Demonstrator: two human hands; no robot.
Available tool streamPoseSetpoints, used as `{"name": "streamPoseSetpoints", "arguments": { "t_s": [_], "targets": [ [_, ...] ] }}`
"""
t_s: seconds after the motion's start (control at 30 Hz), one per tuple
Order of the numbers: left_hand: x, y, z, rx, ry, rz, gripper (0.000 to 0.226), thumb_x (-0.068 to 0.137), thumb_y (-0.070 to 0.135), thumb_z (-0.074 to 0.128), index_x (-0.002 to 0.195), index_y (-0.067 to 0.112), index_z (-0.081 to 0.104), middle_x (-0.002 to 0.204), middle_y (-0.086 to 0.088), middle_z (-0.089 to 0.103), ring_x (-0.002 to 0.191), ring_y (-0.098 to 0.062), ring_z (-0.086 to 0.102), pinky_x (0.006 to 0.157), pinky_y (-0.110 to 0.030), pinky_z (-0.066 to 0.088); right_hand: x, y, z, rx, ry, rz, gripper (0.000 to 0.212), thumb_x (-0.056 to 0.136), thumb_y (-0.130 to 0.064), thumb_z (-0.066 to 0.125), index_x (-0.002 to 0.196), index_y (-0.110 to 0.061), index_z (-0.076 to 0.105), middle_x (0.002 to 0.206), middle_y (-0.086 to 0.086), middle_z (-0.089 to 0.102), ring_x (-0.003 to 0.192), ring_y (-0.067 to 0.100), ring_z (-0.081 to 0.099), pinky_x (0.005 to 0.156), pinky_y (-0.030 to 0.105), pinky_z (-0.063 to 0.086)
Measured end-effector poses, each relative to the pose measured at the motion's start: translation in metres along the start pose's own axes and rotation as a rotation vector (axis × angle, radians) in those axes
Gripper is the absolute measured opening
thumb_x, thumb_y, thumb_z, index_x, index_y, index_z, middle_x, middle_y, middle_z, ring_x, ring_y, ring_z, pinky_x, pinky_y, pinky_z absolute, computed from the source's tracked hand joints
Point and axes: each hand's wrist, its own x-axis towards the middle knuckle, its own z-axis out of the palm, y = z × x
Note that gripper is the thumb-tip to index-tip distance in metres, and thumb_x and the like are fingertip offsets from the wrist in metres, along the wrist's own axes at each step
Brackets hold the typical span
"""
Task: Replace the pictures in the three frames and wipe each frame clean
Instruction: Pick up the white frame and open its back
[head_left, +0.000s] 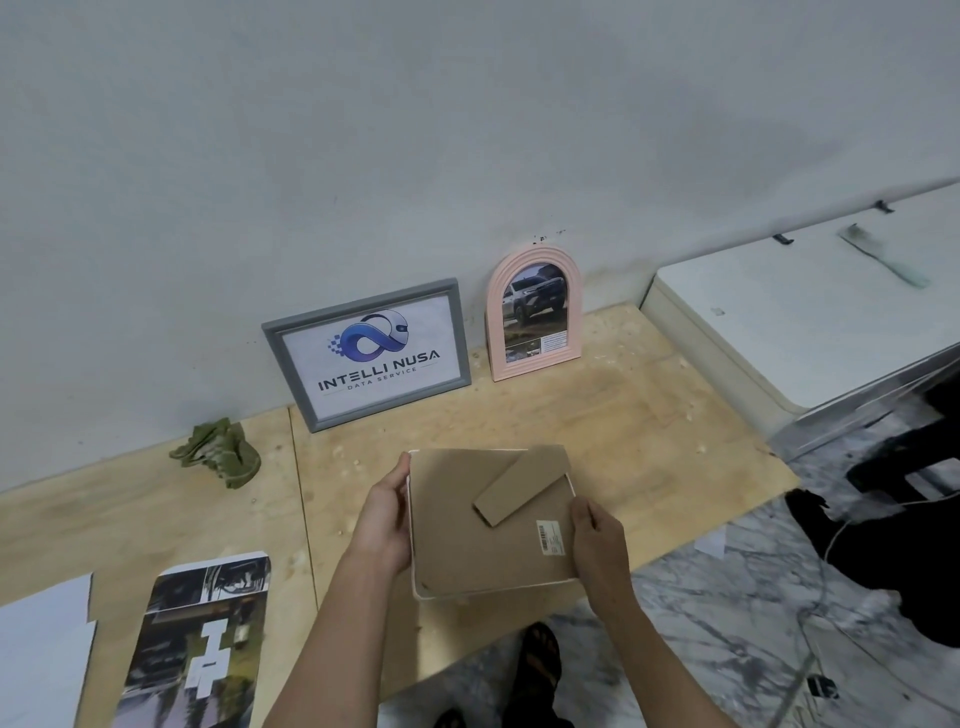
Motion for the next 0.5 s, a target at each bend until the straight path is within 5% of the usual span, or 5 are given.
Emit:
{"name": "streamPoseSetpoints", "arguments": {
  "t_s": [0.1, 0.2, 0.3, 0.5],
  "targets": [
    [0.008, -0.004, -0.003, 0.252, 0.204, 0.231, 0.021, 0.092, 0.034, 0.068, 0.092, 0.014, 0.074, 0.08, -0.003, 0.069, 0.068, -0.022, 0.059, 0.063, -0.032, 0.049, 0.001, 0.003, 0.0, -0.018, 0.042, -0.008, 0.043, 0.103, -0.031, 0.038, 0.079, 0.001, 0.055, 0.063, 0.007, 0.048, 0.055, 0.016, 0.047, 0.053, 0.031, 0.038],
    [0.01, -0.011, -0.005, 0.608, 0.385, 0.489, 0.013, 0.087, 0.026, 0.066, 0.078, 0.023, 0.074, 0.085, 0.008, 0.072, 0.077, -0.018, 0.063, 0.068, -0.032, 0.05, 0.003, 0.004, 0.005, -0.054, 0.083, -0.004, 0.041, 0.103, -0.03, 0.036, 0.076, -0.006, 0.055, 0.065, 0.007, 0.051, 0.059, 0.019, 0.05, 0.055, 0.031, 0.04],
    [0.007, -0.017, -0.004, 0.896, 0.492, 0.462, 0.02, 0.087, 0.017, 0.057, 0.075, 0.021, 0.072, 0.079, 0.007, 0.07, 0.071, -0.012, 0.06, 0.061, -0.026, 0.044, 0.004, 0.005, 0.009, -0.071, 0.11, -0.013, 0.039, 0.102, -0.03, 0.036, 0.075, -0.009, 0.055, 0.067, 0.007, 0.054, 0.063, 0.021, 0.054, 0.057, 0.032, 0.042],
    [0.018, -0.026, -0.009, 1.076, 0.548, 0.305, 0.01, 0.076, 0.024, 0.061, 0.072, 0.016, 0.066, 0.073, 0.0, 0.066, 0.067, -0.023, 0.061, 0.065, -0.031, 0.047, -0.002, 0.009, 0.02, -0.139, 0.157, -0.042, 0.039, 0.103, -0.026, 0.035, 0.077, 0.0, 0.049, 0.063, 0.008, 0.051, 0.054, 0.014, 0.043, 0.05, 0.028, 0.033]
  ]
}}
